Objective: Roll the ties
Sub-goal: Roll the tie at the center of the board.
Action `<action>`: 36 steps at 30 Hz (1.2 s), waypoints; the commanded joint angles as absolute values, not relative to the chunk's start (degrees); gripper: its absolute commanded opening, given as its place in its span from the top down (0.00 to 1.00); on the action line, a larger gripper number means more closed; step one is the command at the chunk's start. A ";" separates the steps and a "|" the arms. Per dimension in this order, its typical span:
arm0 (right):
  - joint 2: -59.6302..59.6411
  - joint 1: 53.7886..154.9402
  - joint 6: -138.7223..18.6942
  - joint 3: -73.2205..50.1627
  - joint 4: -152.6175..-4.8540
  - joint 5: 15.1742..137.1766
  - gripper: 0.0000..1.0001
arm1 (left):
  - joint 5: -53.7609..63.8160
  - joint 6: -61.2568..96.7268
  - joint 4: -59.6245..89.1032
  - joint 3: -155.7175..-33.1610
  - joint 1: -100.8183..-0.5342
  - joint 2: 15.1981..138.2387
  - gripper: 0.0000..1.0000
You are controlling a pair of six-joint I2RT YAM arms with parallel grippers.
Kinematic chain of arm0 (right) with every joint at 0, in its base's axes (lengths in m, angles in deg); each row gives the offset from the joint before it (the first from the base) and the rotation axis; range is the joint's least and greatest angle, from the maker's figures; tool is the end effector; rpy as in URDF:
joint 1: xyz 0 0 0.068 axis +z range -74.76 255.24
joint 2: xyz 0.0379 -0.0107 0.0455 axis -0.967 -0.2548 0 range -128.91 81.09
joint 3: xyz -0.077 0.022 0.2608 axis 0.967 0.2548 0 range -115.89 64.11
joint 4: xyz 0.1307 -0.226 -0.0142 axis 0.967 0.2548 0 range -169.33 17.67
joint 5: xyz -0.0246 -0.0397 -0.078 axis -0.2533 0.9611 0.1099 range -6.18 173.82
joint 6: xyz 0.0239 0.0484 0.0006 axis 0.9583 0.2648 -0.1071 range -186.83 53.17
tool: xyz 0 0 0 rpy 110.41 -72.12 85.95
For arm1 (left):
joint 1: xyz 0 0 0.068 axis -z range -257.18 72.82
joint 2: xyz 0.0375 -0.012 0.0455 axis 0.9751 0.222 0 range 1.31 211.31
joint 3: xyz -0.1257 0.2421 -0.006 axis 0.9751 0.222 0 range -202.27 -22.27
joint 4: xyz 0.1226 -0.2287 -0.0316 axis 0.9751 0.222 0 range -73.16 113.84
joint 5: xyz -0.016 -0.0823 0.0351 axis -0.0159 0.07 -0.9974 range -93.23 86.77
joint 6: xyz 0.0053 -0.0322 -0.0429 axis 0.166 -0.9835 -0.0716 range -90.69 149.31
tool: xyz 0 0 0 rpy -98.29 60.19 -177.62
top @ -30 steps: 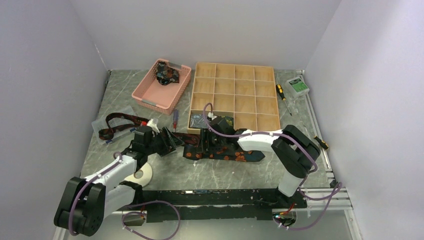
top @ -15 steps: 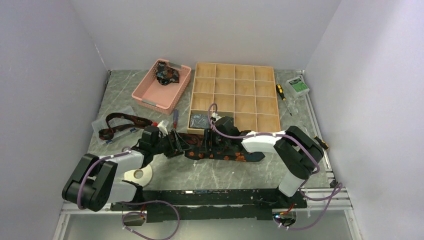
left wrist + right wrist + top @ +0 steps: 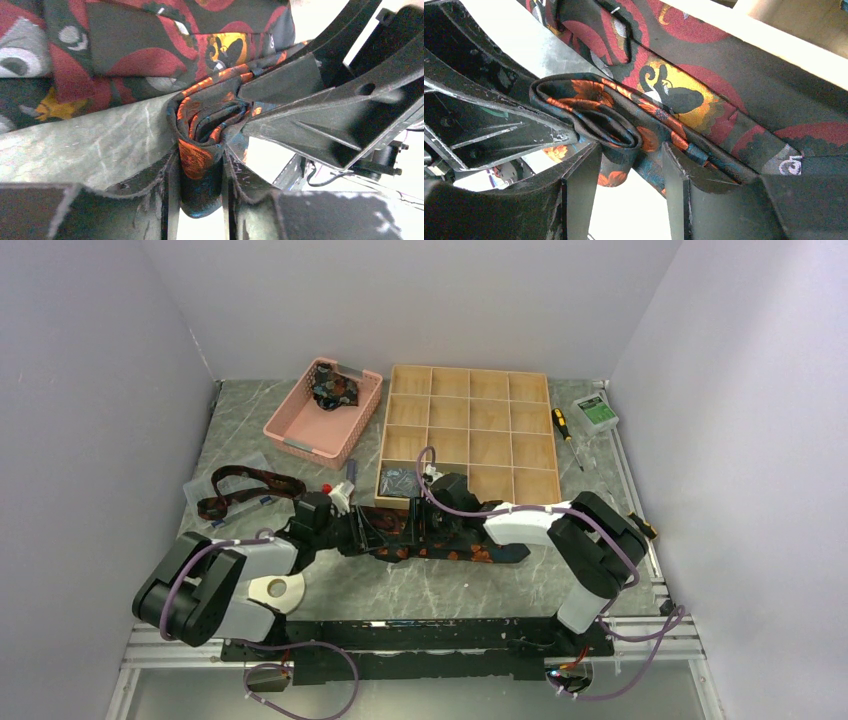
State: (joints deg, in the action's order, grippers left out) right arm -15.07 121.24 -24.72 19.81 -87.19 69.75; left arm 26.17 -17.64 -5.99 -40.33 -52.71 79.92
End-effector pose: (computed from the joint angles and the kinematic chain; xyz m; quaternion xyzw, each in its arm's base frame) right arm 0.2195 0.2397 0.1448 -0.0789 0.9114 0.3506 0.2003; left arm 0.1964 -0.1086 0.1243 -0.0597 0.8735 -0.4337 0.2130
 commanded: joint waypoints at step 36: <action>25.18 112.71 -29.83 41.09 -71.31 85.31 0.30 | -42.45 -31.88 94.84 -111.75 -21.36 116.62 0.97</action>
State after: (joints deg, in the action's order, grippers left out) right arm 21.49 113.74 -29.31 39.66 -71.32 83.94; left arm -34.37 -26.76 82.69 -105.25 -24.53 112.05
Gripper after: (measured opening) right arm 0.698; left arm 0.187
